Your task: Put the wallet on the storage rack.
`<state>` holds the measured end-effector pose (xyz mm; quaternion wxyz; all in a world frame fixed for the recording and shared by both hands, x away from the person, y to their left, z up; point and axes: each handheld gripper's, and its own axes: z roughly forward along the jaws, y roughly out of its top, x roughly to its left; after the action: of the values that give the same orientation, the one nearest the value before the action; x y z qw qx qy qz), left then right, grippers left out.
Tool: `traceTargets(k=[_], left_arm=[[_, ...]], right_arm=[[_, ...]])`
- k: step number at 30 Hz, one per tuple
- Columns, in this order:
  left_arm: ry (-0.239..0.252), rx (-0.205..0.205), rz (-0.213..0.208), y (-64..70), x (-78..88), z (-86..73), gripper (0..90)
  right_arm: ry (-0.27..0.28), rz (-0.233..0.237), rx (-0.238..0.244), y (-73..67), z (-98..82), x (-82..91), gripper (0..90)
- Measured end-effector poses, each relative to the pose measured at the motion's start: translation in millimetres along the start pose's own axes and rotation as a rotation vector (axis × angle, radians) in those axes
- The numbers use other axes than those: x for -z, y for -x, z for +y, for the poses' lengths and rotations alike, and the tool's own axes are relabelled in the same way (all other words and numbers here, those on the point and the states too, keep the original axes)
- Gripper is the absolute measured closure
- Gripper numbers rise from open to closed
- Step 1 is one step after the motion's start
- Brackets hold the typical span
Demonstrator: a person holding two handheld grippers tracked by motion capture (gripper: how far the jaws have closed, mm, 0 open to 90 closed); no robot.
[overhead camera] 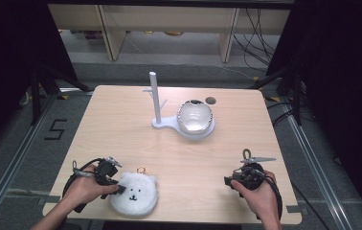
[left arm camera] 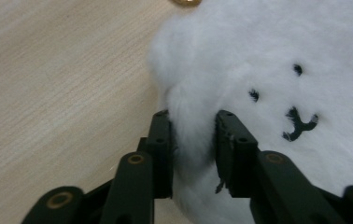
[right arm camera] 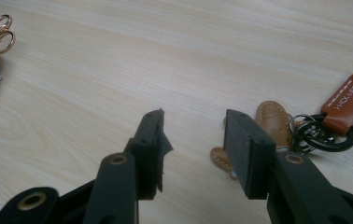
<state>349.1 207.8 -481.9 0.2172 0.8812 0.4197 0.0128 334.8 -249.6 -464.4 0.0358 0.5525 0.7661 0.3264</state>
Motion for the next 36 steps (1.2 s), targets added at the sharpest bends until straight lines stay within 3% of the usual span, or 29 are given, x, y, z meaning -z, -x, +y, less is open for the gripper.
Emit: traceTargets(k=[1, 2, 5, 6, 8, 9, 11, 13, 14, 15, 16, 17, 18, 19, 20, 21, 22, 24, 26, 27, 29, 30, 31, 32, 35, 36], left_arm=[[0.009, -0.011, -0.002, 0.0, 0.5, -1.4, 73.1], [0.015, -0.019, 0.002, 0.6, 1.2, -2.7, 74.7], [0.030, -0.038, 0.010, 2.4, 2.0, -4.5, 77.0], [0.041, -0.052, 0.014, 3.3, 3.7, -6.2, 77.4], [0.062, -0.064, 0.009, 2.4, 6.0, -8.8, 78.0], [0.080, -0.058, 0.004, 2.6, 6.9, -10.7, 78.2], [0.126, -0.031, -0.015, 4.2, 7.6, -14.6, 78.2], [0.139, -0.033, -0.025, 3.9, 8.8, -16.8, 78.2], [0.188, -0.020, -0.033, 5.4, 9.3, -21.5, 78.2], [0.188, -0.020, -0.033, 5.4, 9.3, -21.5, 78.3], [0.228, -0.021, -0.042, 6.1, 11.9, -25.7, 78.3], [0.228, -0.021, -0.042, 6.1, 11.9, -25.7, 78.4], [0.277, -0.013, -0.042, 8.1, 16.3, -29.8, 78.5], [0.277, -0.013, -0.042, 8.1, 16.3, -29.8, 78.5], [0.331, -0.014, -0.040, 10.5, 20.8, -32.9, 78.6], [0.352, -0.024, -0.036, 11.7, 23.1, -34.4, 78.6], [0.352, -0.024, -0.036, 11.7, 23.1, -34.4, 78.5], [0.422, -0.036, -0.032, 16.4, 26.7, -36.4, 78.6], [0.438, -0.044, -0.032, 17.0, 27.9, -36.5, 78.6], [0.488, -0.043, -0.027, 19.5, 28.1, -35.4, 78.6], [0.505, -0.048, -0.022, 20.5, 28.8, -35.1, 78.6], [0.522, -0.058, -0.019, 20.5, 29.4, -34.0, 78.6], [0.532, -0.063, -0.015, 21.1, 30.6, -33.0, 78.7], [0.557, -0.069, 0.000, 22.5, 32.9, -29.9, 78.7], [0.586, -0.093, 0.002, 24.0, 36.4, -23.3, 78.7], [0.611, -0.097, 0.002, 25.2, 35.8, -20.7, 78.8]], right_arm=[[0.025, -0.002, 0.023, 0.5, 0.1, -2.0, 58.3], [0.008, 0.007, 0.028, 0.1, 0.1, -1.4, 58.1], [0.023, 0.008, 0.038, -1.3, 1.4, -2.7, 57.7], [0.006, 0.019, 0.024, -4.2, 1.8, -1.6, 57.5], [0.022, 0.022, 0.044, -5.2, 2.5, -2.0, 57.3], [0.010, 0.025, 0.024, -8.1, 2.5, -0.8, 57.2], [0.034, 0.027, 0.052, -9.6, 3.2, -1.8, 57.1], [0.019, 0.033, 0.029, -12.9, 3.5, -0.4, 57.1], [0.025, 0.037, 0.030, -15.8, 4.6, -0.7, 57.1], [0.040, 0.044, 0.050, -16.1, 5.1, -1.5, 57.1], [0.046, 0.043, 0.056, -17.0, 5.6, -1.6, 57.1], [0.046, 0.043, 0.056, -17.0, 5.6, -1.6, 57.1], [0.048, 0.045, 0.053, -19.4, 6.1, -1.3, 57.1], [0.048, 0.045, 0.053, -19.4, 6.1, -1.3, 57.1], [0.046, 0.046, 0.047, -21.6, 6.1, -0.8, 57.1], [0.053, 0.048, 0.046, -22.5, 6.2, -1.3, 57.1], [0.074, 0.054, 0.077, -21.8, 6.6, -2.7, 57.1], [0.079, 0.062, 0.077, -23.9, 6.8, -2.9, 57.1], [0.080, 0.064, 0.076, -25.3, 6.9, -2.8, 57.1], [0.084, 0.067, 0.081, -27.3, 7.5, -3.2, 57.1], [0.090, 0.062, 0.089, -28.4, 7.9, -3.2, 57.1], [0.074, 0.022, 0.071, -32.4, 8.2, -1.4, 57.1], [0.089, 0.037, 0.062, -34.6, 8.0, -2.0, 57.1], [0.111, 0.031, 0.116, -33.4, 9.9, -2.0, 56.9], [0.112, 0.029, 0.111, -38.6, 12.0, 0.6, 56.5], [0.134, 0.042, 0.131, -38.4, 13.2, -0.6, 56.4]])
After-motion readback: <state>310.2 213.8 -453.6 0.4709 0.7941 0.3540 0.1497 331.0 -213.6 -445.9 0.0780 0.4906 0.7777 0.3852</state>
